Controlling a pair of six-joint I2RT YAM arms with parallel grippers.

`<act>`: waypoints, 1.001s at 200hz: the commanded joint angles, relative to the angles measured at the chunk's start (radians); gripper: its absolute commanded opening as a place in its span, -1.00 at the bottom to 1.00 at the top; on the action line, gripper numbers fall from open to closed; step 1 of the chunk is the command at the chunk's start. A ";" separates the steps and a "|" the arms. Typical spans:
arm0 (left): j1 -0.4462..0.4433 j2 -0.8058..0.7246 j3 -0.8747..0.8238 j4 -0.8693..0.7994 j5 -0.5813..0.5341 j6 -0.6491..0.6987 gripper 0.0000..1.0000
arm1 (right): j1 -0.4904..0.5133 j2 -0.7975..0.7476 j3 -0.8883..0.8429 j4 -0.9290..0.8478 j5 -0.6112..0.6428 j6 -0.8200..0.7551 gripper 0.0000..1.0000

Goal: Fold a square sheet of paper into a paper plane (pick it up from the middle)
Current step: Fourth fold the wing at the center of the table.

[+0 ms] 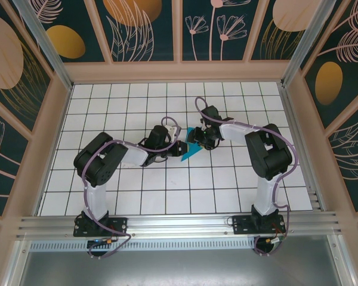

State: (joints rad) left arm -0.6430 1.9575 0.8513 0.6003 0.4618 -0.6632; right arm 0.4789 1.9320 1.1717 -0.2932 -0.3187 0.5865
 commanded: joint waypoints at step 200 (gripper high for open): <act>0.003 0.033 0.039 -0.075 -0.031 0.025 -0.78 | 0.012 0.192 -0.016 -0.130 0.208 -0.010 -0.04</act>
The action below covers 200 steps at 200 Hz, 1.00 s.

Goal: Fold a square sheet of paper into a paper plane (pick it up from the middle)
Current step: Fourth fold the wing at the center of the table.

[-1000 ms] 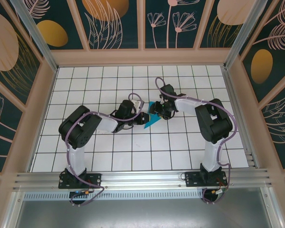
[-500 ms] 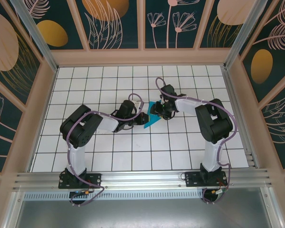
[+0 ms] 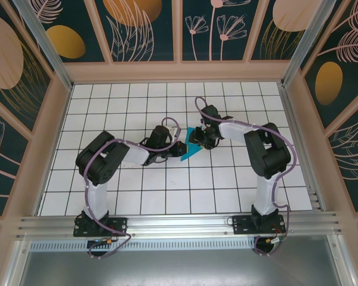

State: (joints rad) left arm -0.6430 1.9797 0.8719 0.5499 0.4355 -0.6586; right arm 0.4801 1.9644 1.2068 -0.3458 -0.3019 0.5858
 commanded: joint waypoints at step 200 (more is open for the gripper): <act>-0.008 -0.073 -0.021 0.087 0.067 -0.006 -0.72 | 0.040 0.251 -0.020 -0.123 0.271 0.040 -0.04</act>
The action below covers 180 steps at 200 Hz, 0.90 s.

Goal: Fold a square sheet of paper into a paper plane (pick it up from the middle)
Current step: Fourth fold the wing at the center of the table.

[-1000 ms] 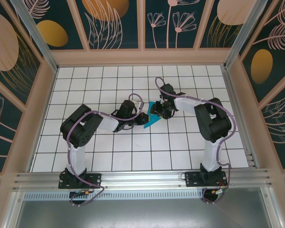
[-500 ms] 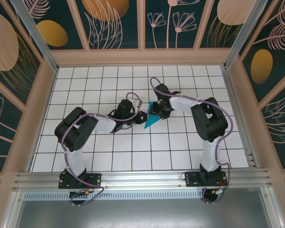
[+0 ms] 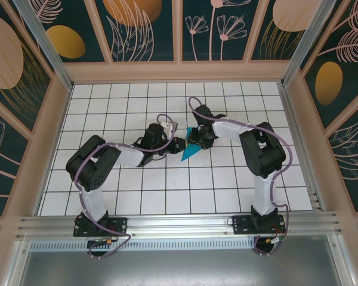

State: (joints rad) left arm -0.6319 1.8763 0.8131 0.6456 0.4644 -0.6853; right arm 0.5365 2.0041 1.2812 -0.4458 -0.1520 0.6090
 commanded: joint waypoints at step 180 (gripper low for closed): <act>-0.028 0.061 0.038 -0.049 0.029 0.045 -0.97 | -0.038 0.167 -0.135 0.038 0.028 0.018 -0.05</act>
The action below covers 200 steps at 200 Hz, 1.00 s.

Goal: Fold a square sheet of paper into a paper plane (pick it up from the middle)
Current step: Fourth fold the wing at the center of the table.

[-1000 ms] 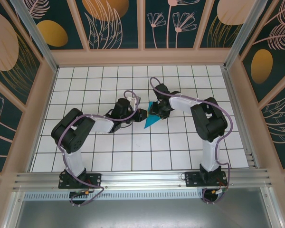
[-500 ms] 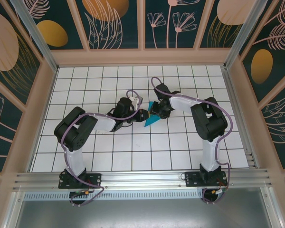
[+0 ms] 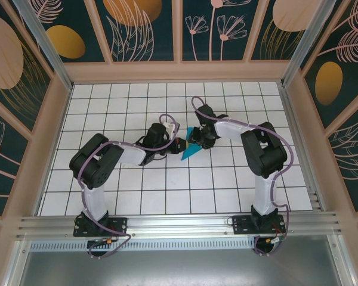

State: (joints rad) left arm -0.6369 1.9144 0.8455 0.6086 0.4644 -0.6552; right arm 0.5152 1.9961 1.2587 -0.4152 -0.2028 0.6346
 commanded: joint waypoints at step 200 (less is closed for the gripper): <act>-0.024 0.063 0.047 -0.129 -0.084 0.019 -0.97 | -0.015 0.187 -0.113 -0.007 0.113 -0.012 -0.05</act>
State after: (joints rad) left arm -0.6605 1.9530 0.8684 0.5114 0.3912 -0.6552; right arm 0.5102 1.9942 1.2537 -0.4084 -0.2142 0.6346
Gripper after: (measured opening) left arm 0.066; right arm 0.473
